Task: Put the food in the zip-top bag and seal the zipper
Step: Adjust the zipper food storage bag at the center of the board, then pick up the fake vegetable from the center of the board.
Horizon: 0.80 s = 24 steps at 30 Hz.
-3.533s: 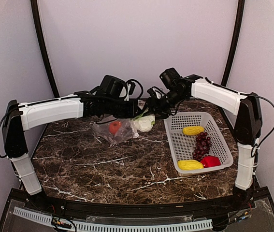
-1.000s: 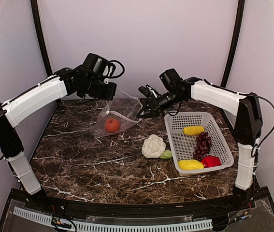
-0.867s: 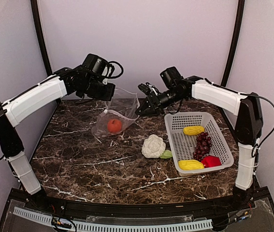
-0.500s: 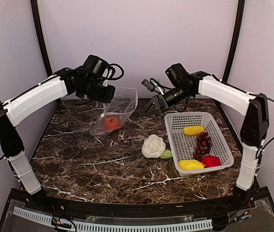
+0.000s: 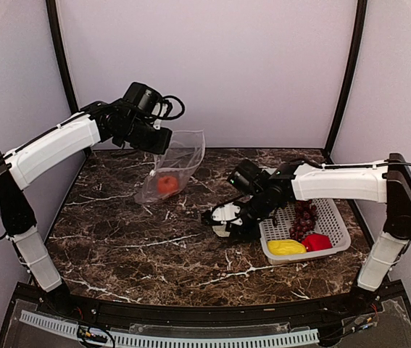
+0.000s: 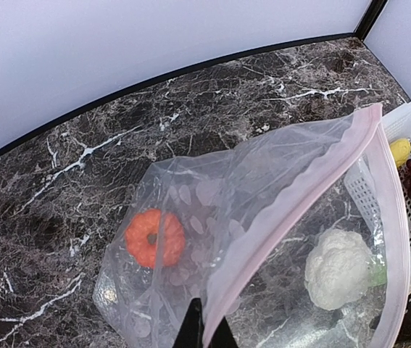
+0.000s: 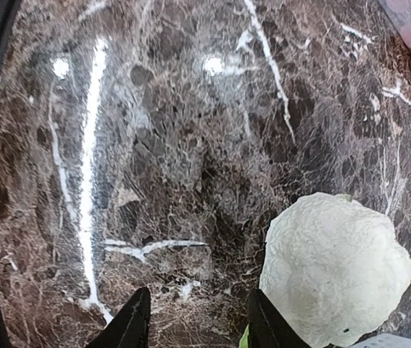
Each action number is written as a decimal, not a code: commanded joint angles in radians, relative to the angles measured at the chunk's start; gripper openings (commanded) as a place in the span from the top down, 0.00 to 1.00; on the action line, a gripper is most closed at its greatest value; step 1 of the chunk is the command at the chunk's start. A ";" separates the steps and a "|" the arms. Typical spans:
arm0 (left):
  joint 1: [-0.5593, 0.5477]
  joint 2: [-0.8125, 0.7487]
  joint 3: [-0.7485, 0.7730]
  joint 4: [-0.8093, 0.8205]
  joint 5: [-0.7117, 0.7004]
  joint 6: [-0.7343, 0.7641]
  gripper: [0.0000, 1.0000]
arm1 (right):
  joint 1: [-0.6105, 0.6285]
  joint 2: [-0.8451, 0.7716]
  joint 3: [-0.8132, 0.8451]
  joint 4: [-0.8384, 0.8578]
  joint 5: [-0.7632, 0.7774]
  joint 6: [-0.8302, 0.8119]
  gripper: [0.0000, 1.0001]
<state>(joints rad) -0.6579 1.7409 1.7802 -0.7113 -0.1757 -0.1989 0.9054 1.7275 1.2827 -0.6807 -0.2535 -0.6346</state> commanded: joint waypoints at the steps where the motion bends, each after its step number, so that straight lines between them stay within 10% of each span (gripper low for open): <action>1: 0.016 -0.026 -0.025 -0.005 0.033 -0.017 0.99 | 0.059 -0.050 -0.075 0.187 0.305 -0.085 0.58; 15: 0.027 -0.040 -0.080 0.038 0.061 -0.031 0.99 | 0.120 0.022 -0.245 0.502 0.642 -0.139 0.27; 24: 0.035 -0.037 -0.086 0.047 0.076 -0.032 0.99 | 0.119 0.160 -0.146 0.390 0.606 -0.116 0.17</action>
<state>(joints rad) -0.6308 1.7405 1.7115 -0.6685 -0.1131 -0.2218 1.0222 1.8133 1.0908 -0.2073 0.3729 -0.7746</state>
